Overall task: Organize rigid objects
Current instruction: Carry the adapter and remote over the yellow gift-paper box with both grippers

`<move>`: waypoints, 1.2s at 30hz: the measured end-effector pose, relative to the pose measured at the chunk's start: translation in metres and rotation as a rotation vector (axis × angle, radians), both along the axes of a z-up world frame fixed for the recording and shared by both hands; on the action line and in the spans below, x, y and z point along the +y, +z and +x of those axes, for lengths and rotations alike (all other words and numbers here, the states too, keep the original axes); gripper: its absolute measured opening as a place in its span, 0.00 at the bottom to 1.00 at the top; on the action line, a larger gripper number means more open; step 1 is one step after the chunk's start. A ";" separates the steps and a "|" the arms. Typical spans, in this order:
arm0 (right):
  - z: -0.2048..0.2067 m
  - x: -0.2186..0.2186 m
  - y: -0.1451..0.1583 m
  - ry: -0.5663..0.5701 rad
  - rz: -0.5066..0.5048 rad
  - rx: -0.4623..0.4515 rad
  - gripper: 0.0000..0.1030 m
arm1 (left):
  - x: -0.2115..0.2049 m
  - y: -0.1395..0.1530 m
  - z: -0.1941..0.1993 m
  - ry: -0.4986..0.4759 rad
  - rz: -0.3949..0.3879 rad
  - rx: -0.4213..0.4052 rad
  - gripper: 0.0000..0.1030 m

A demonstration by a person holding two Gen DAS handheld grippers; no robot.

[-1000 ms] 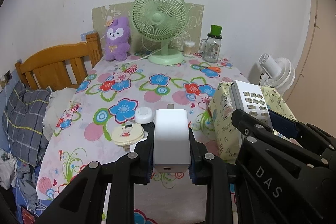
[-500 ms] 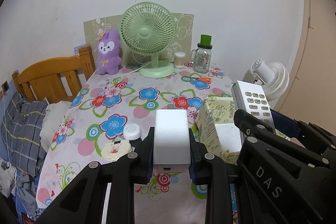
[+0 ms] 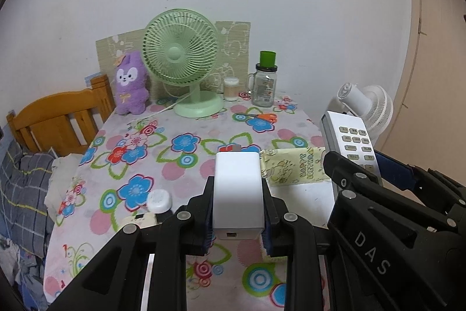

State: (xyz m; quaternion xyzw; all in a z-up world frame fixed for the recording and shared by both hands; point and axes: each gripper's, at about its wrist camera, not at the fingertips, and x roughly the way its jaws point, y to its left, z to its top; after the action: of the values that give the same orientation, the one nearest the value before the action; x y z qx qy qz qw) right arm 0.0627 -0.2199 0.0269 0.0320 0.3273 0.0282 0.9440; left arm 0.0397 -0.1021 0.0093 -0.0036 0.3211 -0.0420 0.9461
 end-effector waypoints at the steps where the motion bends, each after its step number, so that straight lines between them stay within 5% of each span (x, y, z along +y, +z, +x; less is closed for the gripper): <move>1: 0.003 -0.003 0.000 -0.002 -0.001 0.003 0.47 | -0.003 0.000 0.003 -0.006 -0.003 0.002 0.24; 23: 0.052 -0.051 -0.017 0.008 -0.030 0.099 0.47 | -0.055 -0.024 0.061 -0.106 -0.057 0.076 0.24; 36: 0.075 -0.072 -0.052 0.011 -0.035 0.214 0.47 | -0.082 -0.054 0.079 -0.135 0.012 0.143 0.25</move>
State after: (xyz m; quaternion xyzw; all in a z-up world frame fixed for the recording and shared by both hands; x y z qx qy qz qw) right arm 0.1372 -0.2915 -0.0250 0.0166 0.4266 0.0242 0.9040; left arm 0.1185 -0.1840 -0.0448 0.0206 0.3878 -0.1035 0.9157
